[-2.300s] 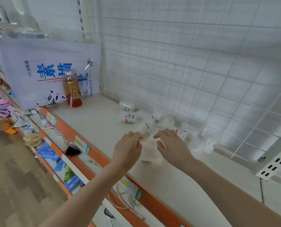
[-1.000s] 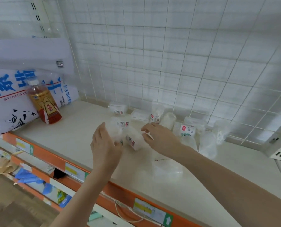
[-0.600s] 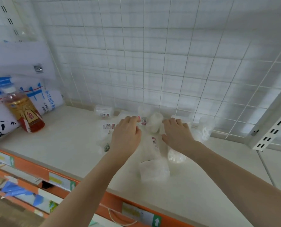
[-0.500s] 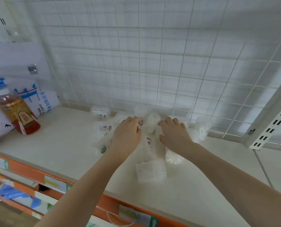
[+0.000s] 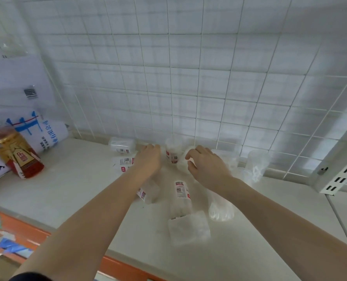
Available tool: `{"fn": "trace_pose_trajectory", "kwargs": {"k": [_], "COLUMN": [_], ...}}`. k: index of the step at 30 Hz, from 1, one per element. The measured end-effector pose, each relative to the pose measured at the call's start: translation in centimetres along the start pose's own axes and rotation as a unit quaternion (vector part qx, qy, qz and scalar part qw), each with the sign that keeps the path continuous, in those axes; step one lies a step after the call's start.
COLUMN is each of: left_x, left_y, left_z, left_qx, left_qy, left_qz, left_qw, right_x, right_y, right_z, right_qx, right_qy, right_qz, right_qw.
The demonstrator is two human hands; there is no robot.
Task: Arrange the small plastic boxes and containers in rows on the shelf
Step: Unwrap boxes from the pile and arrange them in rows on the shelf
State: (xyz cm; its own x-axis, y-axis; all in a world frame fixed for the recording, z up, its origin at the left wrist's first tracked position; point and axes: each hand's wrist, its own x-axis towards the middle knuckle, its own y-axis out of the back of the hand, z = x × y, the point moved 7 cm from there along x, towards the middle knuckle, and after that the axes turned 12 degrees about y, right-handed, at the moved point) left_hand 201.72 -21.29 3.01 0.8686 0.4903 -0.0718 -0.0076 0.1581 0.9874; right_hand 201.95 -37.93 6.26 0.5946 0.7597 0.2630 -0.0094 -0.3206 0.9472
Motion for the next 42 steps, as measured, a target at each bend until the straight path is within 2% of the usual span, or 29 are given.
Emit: {"fn": "trace_pose_trajectory", "kwargs": {"k": [9,14,19,21,24,26,28,30,31,33,35,39,42], "left_x": [0.3,-0.5,-2.1,-2.9,-4.7,-6.5,-8.8,-11.2,-12.3,-14.5,-16.3,-18.6,-19.0], "left_y": [-0.6,-1.4,-0.2,0.6,3.5,5.5,6.4,6.1,5.7,5.0,4.4,4.3,4.2], "left_z": [-0.1,-0.3,-0.2,-0.1,-0.1,-0.7,-1.0,-0.4,0.1,1.1,2.3,5.1,6.1], "left_qx": [0.089,0.076,0.056,0.023,-0.086,-0.205,-0.338,-0.442,-0.484,-0.526,-0.531,-0.535,-0.567], "left_qy": [0.002,-0.015,-0.056,-0.061,-0.065,-0.039,-0.001,0.018,0.022,0.021,-0.002,-0.066,-0.042], "left_qz": [0.011,-0.056,-0.041,-0.004,0.123,0.203,0.234,0.222,0.207,0.188,0.179,0.137,0.103], "left_qw": [0.996,0.995,0.996,0.998,0.987,0.957,0.911,0.869,0.850,0.829,0.828,0.831,0.816], "right_x": [1.0,0.7,-0.2,-0.7,-1.5,-2.0,-2.5,-3.2,-3.6,-4.6,-5.6,-7.4,-9.2], "right_y": [-1.3,-1.2,-0.7,-0.3,0.7,1.3,1.6,1.6,1.4,0.9,0.8,1.5,2.5], "right_z": [0.0,-0.3,-0.6,-0.8,-1.1,-1.3,-1.6,-1.9,-1.9,-1.9,-1.9,-1.5,-0.7], "right_qx": [-0.008,-0.005,-0.001,-0.005,0.003,0.063,0.154,0.263,0.340,0.503,0.596,0.659,0.681], "right_qy": [-0.005,-0.005,-0.001,-0.002,0.007,0.012,0.003,-0.034,-0.060,-0.112,-0.138,-0.135,-0.122], "right_qz": [-0.016,-0.022,-0.019,-0.015,0.018,0.041,0.047,0.048,0.052,0.057,0.053,0.060,0.071], "right_qw": [1.000,1.000,1.000,1.000,1.000,0.997,0.987,0.963,0.937,0.855,0.789,0.738,0.719]}}
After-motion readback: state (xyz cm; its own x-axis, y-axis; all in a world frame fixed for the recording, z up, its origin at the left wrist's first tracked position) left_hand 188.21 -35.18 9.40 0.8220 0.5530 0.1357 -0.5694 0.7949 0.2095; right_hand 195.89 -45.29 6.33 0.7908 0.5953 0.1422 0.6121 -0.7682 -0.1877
